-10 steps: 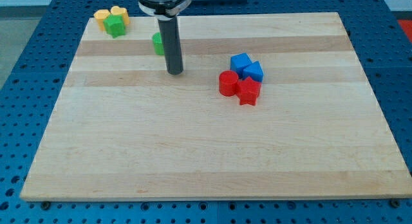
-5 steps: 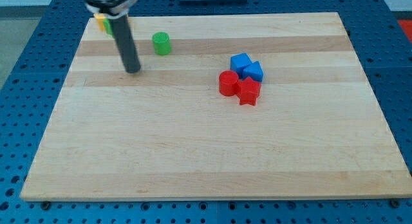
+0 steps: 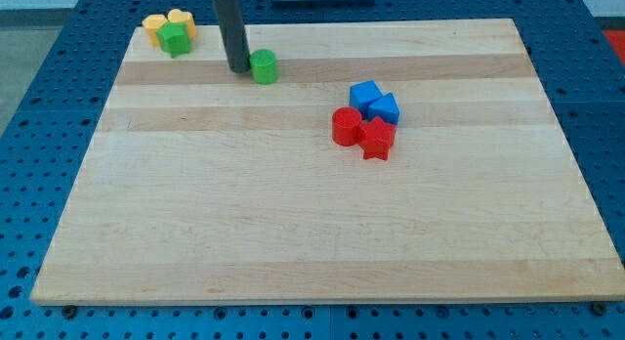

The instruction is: Drag the green circle to the top side of the red circle

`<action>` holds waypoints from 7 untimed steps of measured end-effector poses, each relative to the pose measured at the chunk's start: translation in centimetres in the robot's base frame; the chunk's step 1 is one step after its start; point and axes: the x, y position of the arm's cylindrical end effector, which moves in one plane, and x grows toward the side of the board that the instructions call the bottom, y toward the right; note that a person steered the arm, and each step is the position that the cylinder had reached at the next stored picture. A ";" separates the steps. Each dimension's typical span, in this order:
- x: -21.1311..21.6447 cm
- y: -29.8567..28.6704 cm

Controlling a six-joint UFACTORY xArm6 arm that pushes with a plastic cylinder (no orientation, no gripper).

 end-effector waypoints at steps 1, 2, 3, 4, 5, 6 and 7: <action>0.0 1.1; 0.0 2.9; 0.3 5.0; 0.8 7.0; 1.3 8.8; 2.1 10.3; 2.7 11.6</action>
